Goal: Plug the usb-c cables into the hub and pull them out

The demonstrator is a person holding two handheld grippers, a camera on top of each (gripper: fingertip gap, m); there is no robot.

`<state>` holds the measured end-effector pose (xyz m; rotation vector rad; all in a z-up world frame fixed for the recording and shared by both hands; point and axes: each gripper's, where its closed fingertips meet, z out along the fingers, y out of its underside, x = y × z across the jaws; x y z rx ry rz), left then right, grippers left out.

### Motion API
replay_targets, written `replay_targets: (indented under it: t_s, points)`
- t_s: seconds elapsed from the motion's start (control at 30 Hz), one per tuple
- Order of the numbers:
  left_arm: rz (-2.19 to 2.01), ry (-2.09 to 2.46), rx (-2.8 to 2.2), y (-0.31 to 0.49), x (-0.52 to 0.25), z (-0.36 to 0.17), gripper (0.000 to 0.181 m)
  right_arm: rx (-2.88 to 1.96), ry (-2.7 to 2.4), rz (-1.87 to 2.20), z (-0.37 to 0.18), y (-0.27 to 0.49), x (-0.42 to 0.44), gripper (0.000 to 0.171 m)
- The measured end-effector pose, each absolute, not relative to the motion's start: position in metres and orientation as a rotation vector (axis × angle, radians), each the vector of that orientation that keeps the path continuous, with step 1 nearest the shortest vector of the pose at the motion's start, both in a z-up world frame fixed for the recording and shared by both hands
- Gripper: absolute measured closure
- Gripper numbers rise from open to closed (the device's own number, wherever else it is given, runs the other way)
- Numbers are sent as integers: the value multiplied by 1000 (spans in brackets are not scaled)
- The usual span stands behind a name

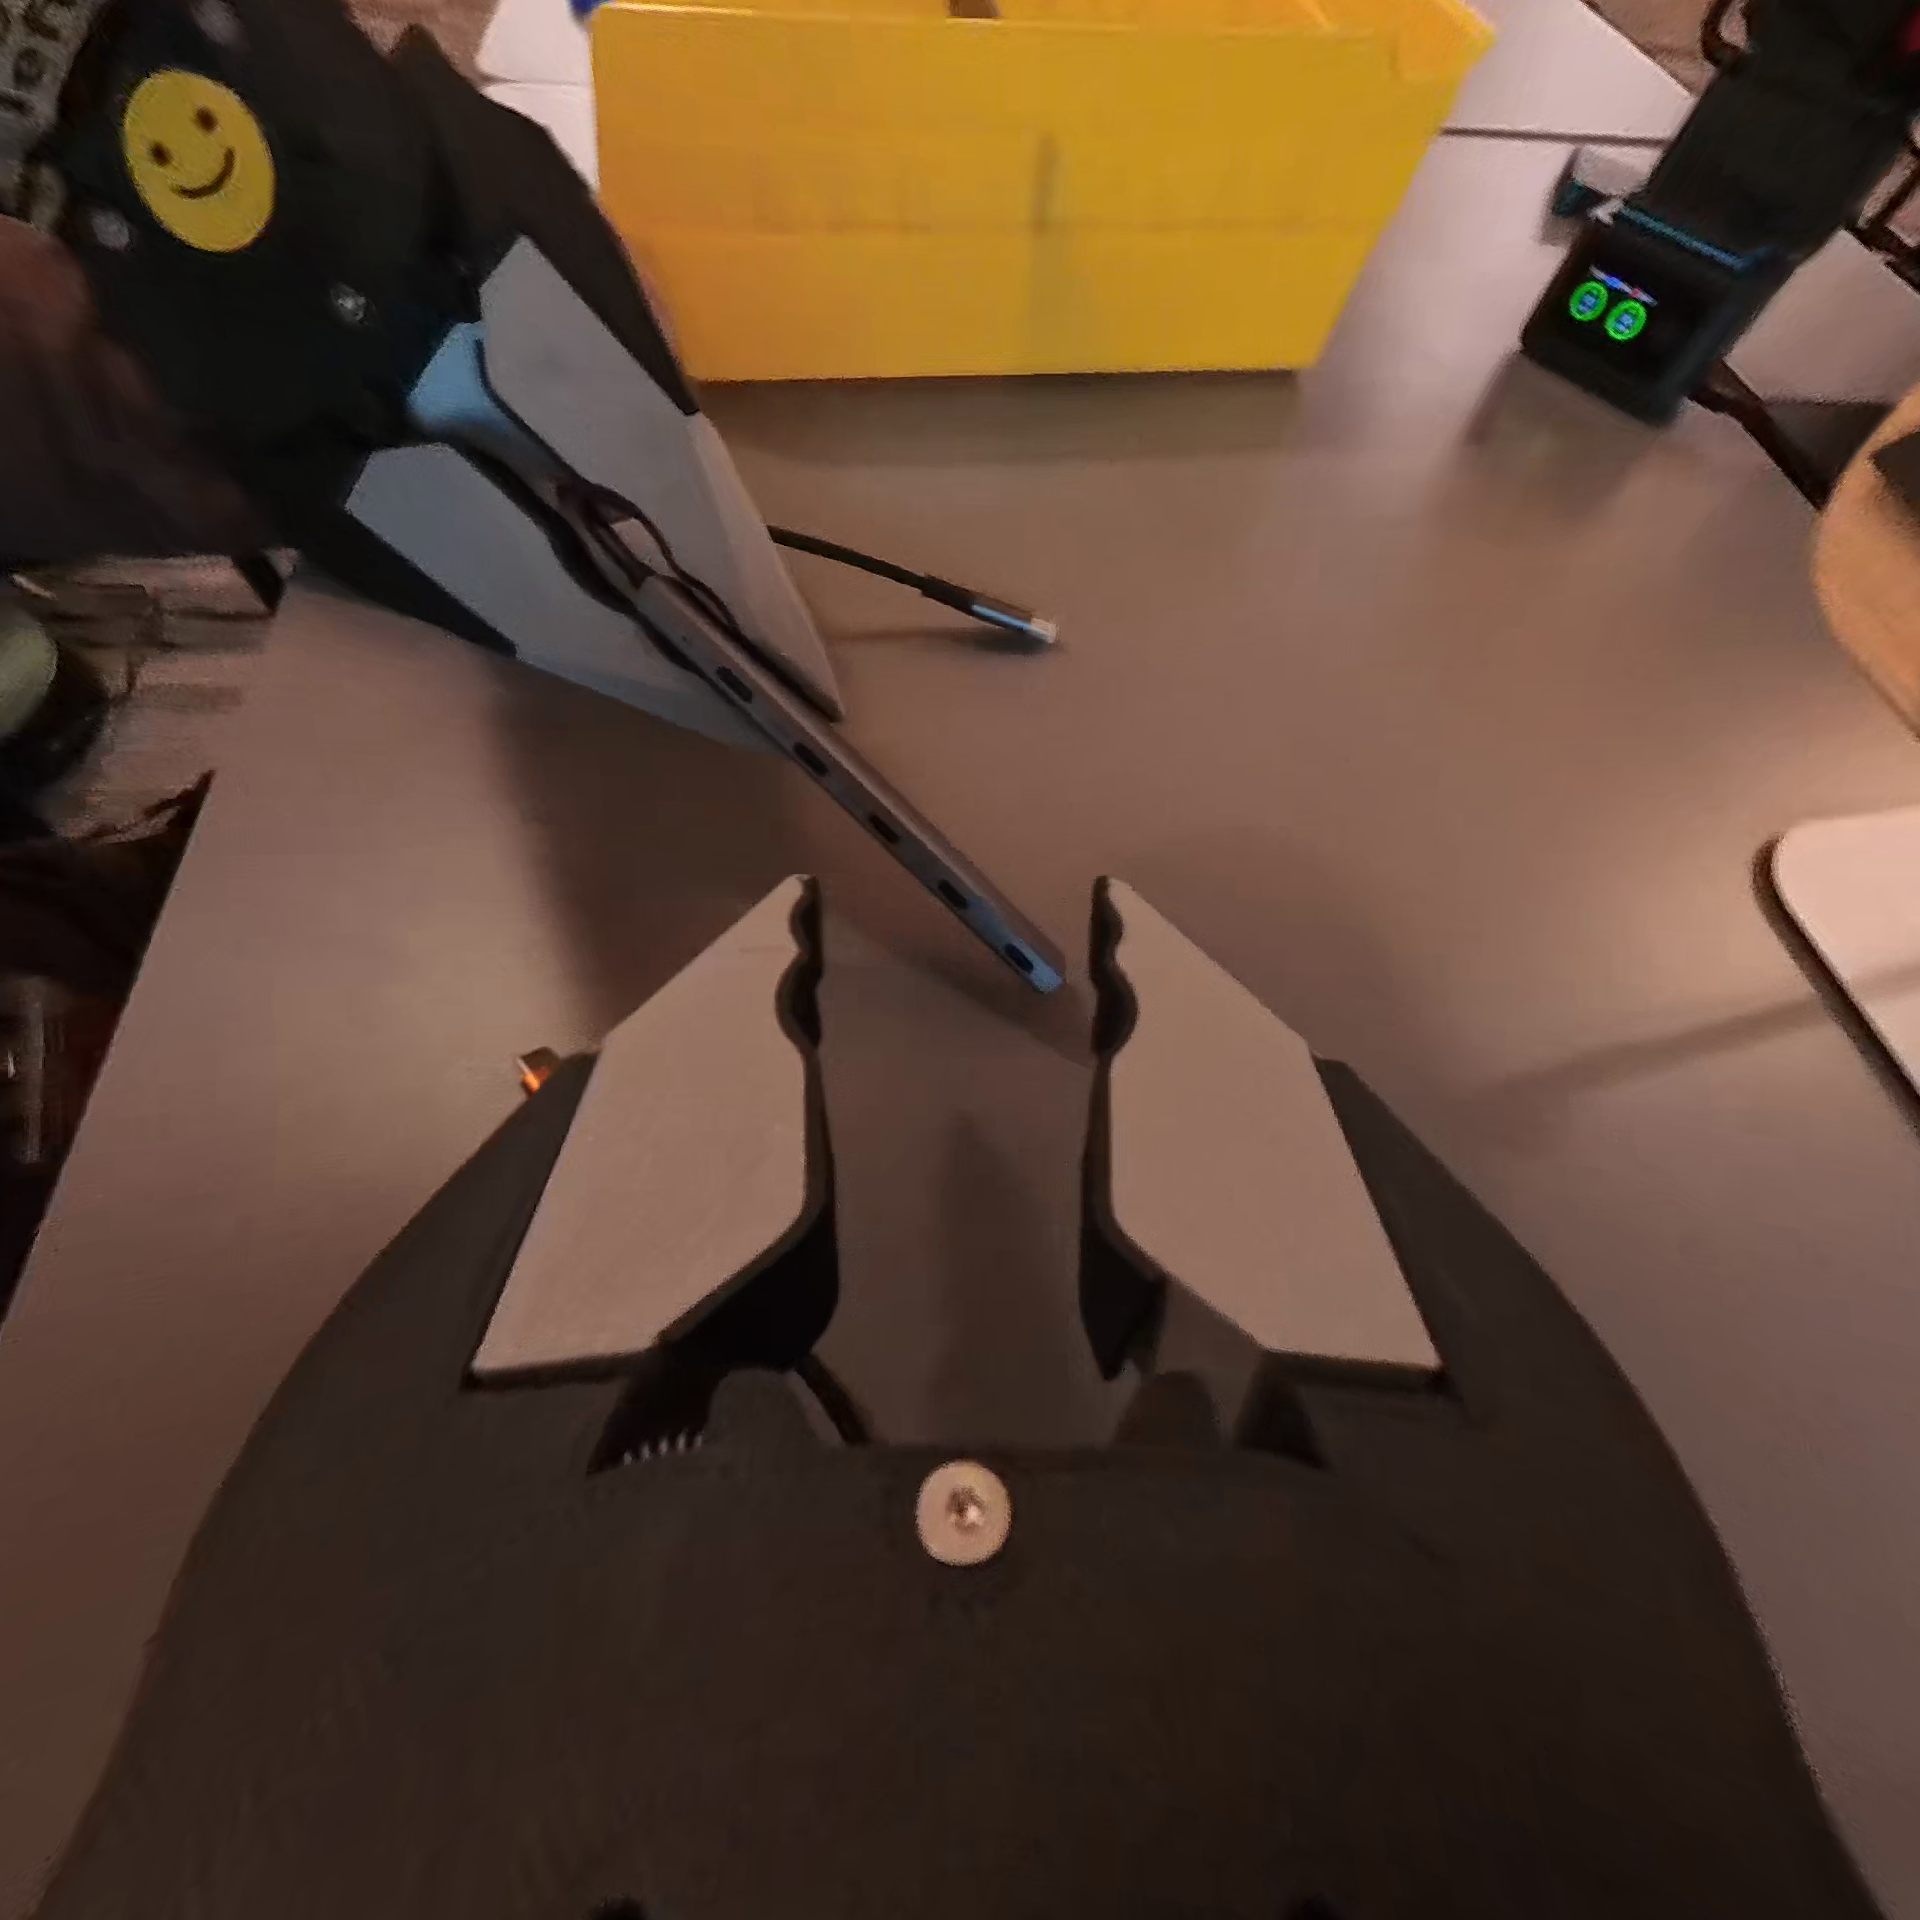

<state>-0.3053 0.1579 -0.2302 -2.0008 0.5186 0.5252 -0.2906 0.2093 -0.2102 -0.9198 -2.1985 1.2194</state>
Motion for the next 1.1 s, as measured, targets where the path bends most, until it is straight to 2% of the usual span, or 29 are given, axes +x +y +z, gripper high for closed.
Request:
replay_targets:
  t_s: [0.03,0.1,0.3,0.4,0.5,0.67,0.9,1.0,1.1]
  points:
    - [505,531,-1983,158,-301,-228,175,-893,-2210,1213,-212,206,-288,118]
    - [428,559,-1926,157,-286,-220,175,-854,-2234,1110,-222,203,-289,116]
    - [246,520,-1882,152,-274,-211,175,-701,-2360,987,-236,183,-279,159]
    - [132,499,-1886,153,-272,-213,174,-657,-2353,963,-234,181,-277,160]
    - [98,532,-1936,155,-264,-224,159,-608,-2363,915,-236,176,-275,160]
    - [172,547,-1935,155,-266,-226,173,-582,-2386,888,-241,168,-272,161]
    - [371,521,-1953,157,-289,-226,174,-649,-2330,995,-216,182,-266,149]
    - [493,499,-1929,156,-301,-220,174,-596,-2442,1127,-211,176,-235,154]
    - [583,503,-1914,155,-308,-218,174,-543,-2518,1065,-226,178,-218,157]
